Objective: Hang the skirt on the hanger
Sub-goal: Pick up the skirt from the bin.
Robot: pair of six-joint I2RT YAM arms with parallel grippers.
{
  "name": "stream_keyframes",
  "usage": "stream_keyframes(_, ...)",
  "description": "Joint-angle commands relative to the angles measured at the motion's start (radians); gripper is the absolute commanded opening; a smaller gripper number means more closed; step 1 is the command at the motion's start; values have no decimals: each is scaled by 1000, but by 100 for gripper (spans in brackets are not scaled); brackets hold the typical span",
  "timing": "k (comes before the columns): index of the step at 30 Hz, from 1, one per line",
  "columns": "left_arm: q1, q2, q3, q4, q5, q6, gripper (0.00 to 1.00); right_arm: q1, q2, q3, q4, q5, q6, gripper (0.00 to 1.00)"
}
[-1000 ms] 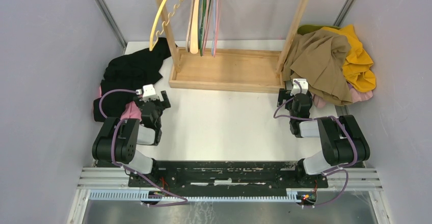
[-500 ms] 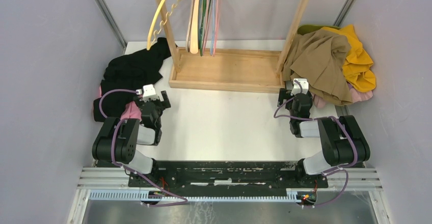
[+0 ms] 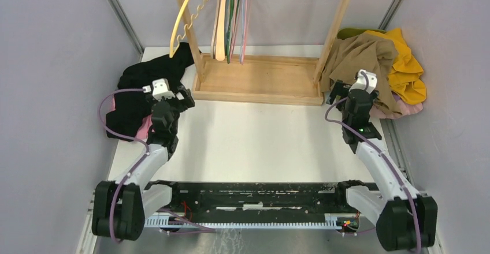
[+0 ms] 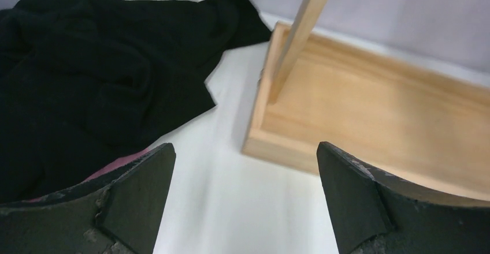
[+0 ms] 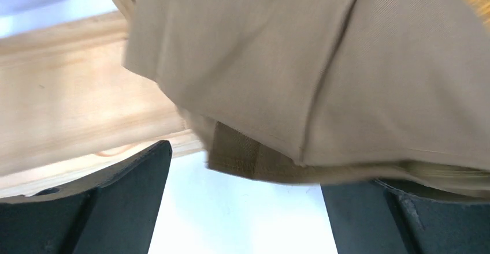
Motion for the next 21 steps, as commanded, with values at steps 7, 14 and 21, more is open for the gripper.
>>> stream_keyframes(7, -15, -115, 323, -617, 211, -475, 99, -6, -214, 417, -652, -173, 211, 100)
stream_keyframes(14, -2, -37, 322, -612, 476, -559, 99, -6, -96, 774, -890, -36, 169, 98)
stream_keyframes(21, -22, 14, 330, -624, 495, -522, 99, -91, 260, 1112, -1094, -65, 163, 87)
